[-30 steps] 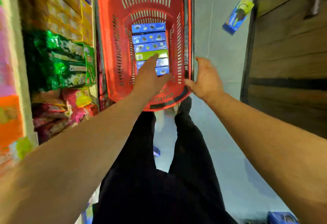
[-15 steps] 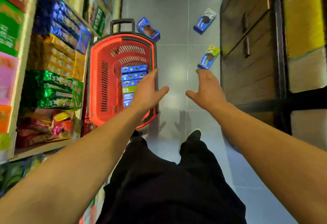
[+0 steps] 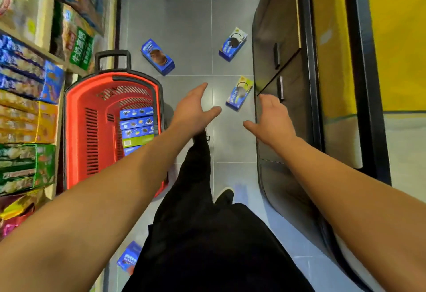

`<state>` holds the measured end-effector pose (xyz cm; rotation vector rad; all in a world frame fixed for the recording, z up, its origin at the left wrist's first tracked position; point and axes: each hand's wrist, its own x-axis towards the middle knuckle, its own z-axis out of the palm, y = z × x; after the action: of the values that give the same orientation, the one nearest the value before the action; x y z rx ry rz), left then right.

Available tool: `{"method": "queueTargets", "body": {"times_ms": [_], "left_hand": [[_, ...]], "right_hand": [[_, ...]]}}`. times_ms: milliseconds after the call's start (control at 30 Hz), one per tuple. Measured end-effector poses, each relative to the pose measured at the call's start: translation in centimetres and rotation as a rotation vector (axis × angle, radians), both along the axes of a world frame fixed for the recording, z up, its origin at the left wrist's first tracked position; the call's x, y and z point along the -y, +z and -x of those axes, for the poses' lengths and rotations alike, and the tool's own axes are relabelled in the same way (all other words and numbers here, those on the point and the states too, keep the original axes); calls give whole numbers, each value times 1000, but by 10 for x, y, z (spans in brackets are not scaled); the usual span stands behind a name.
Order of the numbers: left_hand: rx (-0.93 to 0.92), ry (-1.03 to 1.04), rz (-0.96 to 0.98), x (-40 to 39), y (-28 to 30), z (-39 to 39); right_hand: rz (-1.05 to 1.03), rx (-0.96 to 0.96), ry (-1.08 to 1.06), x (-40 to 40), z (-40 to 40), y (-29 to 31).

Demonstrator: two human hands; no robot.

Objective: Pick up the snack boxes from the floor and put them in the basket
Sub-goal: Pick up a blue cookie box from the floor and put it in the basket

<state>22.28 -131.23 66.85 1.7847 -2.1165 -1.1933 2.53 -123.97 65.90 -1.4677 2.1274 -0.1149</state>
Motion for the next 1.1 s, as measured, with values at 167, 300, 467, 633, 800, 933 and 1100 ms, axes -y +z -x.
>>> {"method": "queueTargets", "body": {"times_ms": [167, 300, 467, 633, 800, 933, 1100], "left_hand": [[-27, -29, -79, 92, -39, 36], [-24, -63, -148, 156, -70, 59], [13, -112, -222, 209, -120, 82], [61, -111, -278, 232, -210, 97], [86, -96, -356, 240, -353, 112], [129, -109, -428, 239, -468, 121], [121, -133, -479, 240, -592, 139]], "right_hand": [[-93, 12, -66, 81, 27, -25], [-184, 28, -108, 143, 42, -49], [-266, 117, -220, 199, 53, -96], [-320, 183, -301, 227, 68, -193], [-435, 195, -400, 239, 88, -341], [-442, 234, -624, 238, 89, -449], [-418, 280, -761, 234, 84, -564]]}}
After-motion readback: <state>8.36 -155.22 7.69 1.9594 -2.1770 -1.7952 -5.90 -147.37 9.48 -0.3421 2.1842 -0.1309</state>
